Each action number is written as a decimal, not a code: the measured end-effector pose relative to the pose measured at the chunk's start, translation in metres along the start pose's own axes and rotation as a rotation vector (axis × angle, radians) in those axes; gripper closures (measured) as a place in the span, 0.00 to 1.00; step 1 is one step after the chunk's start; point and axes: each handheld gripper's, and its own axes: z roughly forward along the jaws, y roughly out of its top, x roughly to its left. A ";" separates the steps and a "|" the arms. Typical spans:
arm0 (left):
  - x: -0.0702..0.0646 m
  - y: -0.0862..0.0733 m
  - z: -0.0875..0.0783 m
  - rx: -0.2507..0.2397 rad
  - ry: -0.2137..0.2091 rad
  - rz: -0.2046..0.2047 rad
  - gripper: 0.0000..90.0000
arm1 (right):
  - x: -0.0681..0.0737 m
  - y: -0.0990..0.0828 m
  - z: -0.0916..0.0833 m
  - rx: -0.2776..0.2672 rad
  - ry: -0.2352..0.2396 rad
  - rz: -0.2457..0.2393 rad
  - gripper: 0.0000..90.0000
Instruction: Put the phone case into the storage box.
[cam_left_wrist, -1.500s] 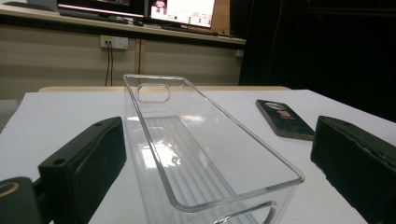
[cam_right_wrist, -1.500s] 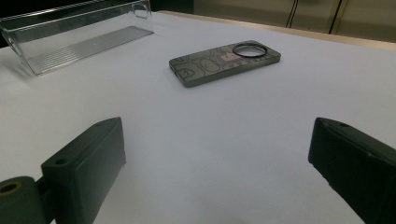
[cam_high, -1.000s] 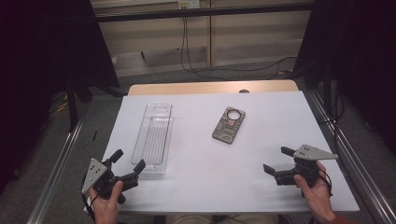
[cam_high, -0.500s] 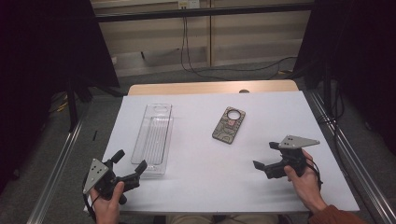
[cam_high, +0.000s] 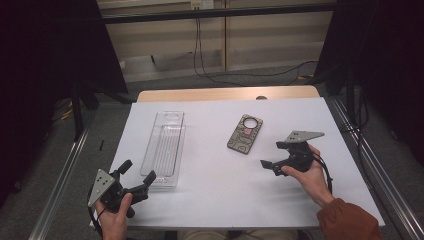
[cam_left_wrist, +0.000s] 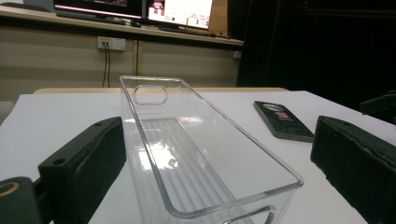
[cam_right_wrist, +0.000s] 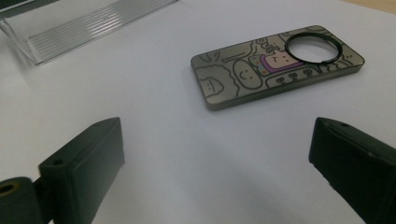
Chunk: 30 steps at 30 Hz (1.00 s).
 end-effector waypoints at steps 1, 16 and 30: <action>0.000 0.000 0.000 0.003 -0.004 0.006 0.04 | -0.001 0.002 0.002 -0.001 0.003 0.009 0.05; 0.001 0.000 -0.001 -0.006 0.000 -0.001 0.04 | -0.011 0.034 0.022 0.012 0.048 0.007 0.37; 0.001 0.000 0.000 -0.006 -0.004 0.003 0.04 | -0.019 0.050 0.040 0.049 0.071 -0.006 0.77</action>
